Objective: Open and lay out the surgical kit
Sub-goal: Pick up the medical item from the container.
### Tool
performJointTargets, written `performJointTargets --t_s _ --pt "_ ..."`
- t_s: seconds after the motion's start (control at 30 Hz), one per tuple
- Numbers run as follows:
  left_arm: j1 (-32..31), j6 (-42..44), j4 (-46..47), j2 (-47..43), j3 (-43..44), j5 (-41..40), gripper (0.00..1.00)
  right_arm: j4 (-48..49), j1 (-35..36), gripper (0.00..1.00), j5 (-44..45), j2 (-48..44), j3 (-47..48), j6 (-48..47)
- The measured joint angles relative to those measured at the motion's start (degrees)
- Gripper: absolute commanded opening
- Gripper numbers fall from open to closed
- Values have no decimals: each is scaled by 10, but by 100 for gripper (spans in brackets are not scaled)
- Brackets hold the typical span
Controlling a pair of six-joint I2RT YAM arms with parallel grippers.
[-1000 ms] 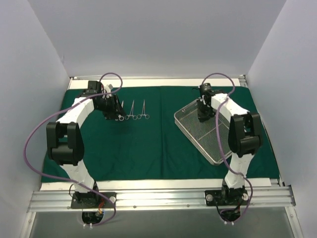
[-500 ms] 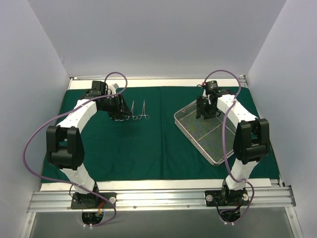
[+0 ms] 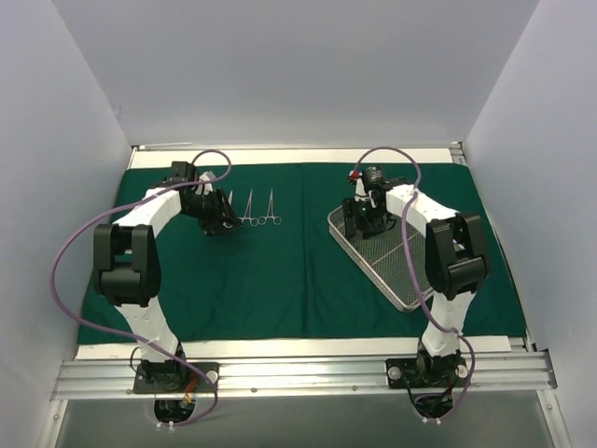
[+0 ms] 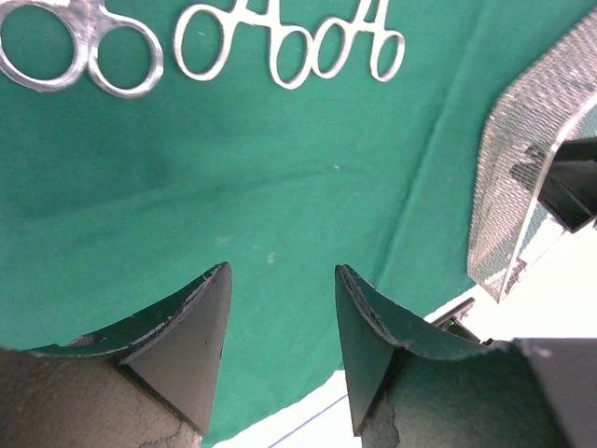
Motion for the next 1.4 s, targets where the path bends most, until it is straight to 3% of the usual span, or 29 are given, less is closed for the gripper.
performJointTargets --t_s 0.17,0.43,0.87,1.07,1.4 --pt "0 -1 -12 23 16 -9 57 -7 18 50 27 21 0 -1" --pt "0 7 -10 29 41 -21 58 -24 26 24 106 28 -3 11" --pt "-3 88 -15 48 70 -38 58 -24 -51 1 105 -30 -63 46" --pt "-2 100 -16 83 102 -33 58 -57 -84 0 105 -71 -59 45" --pt "31 93 -21 127 115 -8 57 -83 -83 0 58 -63 -7 48"
